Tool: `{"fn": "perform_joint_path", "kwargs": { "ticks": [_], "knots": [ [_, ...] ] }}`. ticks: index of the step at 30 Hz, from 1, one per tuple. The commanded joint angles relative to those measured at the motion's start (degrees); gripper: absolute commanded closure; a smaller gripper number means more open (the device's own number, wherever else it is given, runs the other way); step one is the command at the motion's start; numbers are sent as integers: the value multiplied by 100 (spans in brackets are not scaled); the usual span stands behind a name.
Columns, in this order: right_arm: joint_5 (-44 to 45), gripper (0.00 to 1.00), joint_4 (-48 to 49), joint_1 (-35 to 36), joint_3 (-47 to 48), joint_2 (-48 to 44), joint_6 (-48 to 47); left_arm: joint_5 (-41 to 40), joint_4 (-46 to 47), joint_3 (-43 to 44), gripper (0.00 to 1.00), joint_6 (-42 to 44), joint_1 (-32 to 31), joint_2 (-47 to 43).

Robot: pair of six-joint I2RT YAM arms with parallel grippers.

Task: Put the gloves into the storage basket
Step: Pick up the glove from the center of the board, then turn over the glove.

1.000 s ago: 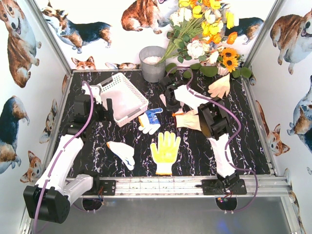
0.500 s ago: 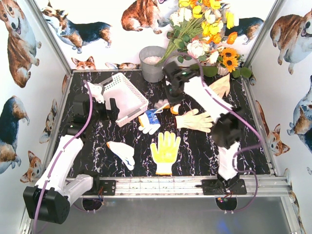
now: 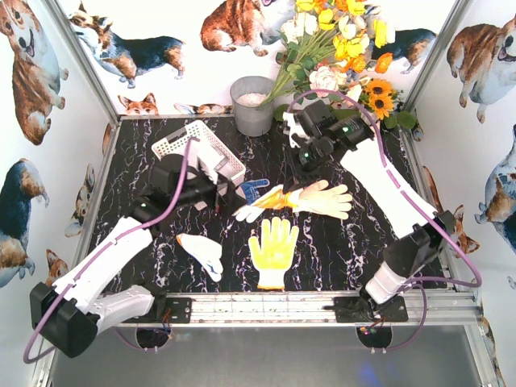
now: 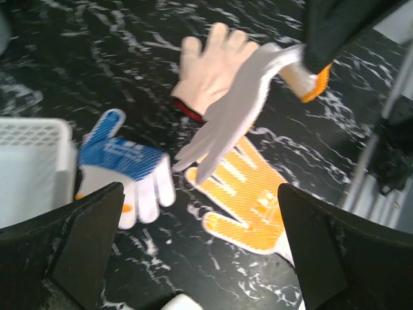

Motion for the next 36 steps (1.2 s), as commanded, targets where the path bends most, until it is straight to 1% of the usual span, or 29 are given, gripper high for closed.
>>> {"fn": "perform_joint_path", "kwargs": {
  "ticks": [1, 5, 8, 11, 14, 16, 17, 19, 21, 23, 25, 26, 27, 30, 31, 33, 35, 36],
  "knots": [
    [-949, 98, 148, 28, -449, -498, 118, 419, 144, 294, 0, 264, -615, 189],
    [-1161, 97, 389, 99, -888, -790, 192, 527, 209, 241, 0, 319, -1074, 317],
    [-1462, 97, 632, 161, -1154, -972, 278, 466, 249, 227, 0, 367, -1232, 474],
    [-1698, 97, 775, 203, -1294, -1137, 308, 478, 124, 440, 0, 404, -1427, 687],
    [-1812, 96, 904, 209, -1442, -1249, 373, 471, -29, 642, 2, 486, -1795, 972],
    [-1893, 96, 956, 217, -1507, -1294, 388, 415, -24, 724, 7, 471, -2000, 1116],
    [-1913, 96, 985, 231, -1528, -1319, 390, 347, -12, 761, 12, 441, -2082, 1172],
    [-1917, 96, 1031, 248, -1576, -1386, 380, 136, 21, 818, 31, 372, -2192, 1226],
    [-1832, 93, 1093, 248, -1646, -1483, 373, -40, -8, 853, 53, 360, -2245, 1220],
    [-1756, 92, 1133, 248, -1709, -1569, 373, -330, 42, 796, 78, 266, -2269, 1150],
    [-1706, 89, 1217, 240, -1771, -1635, 400, -603, 200, 656, 96, 64, -2279, 1031],
    [-1655, 86, 1257, 239, -1791, -1663, 433, -781, 292, 578, 100, -39, -2283, 954],
    [-1589, 81, 1307, 235, -1809, -1689, 467, -974, 376, 500, 100, -162, -2279, 869],
    [-1345, 54, 1539, 207, -1925, -1784, 706, -1654, 315, 447, 100, -444, -2283, 699],
    [-1275, 48, 1674, 193, -1981, -1819, 832, -1897, 242, 479, 100, -543, -2283, 686],
    [-1199, 38, 2083, 168, -2134, -1972, 1140, -2403, 116, 523, 100, -778, -2283, 730],
    [-1139, 28, 2752, 108, -2440, -2206, 1517, -2900, 101, 474, 100, -1019, -2283, 763],
    [-1021, 23, 3113, 64, -2638, -2339, 1752, -3008, 140, 446, 100, -1120, -2283, 760]
  ]
}}
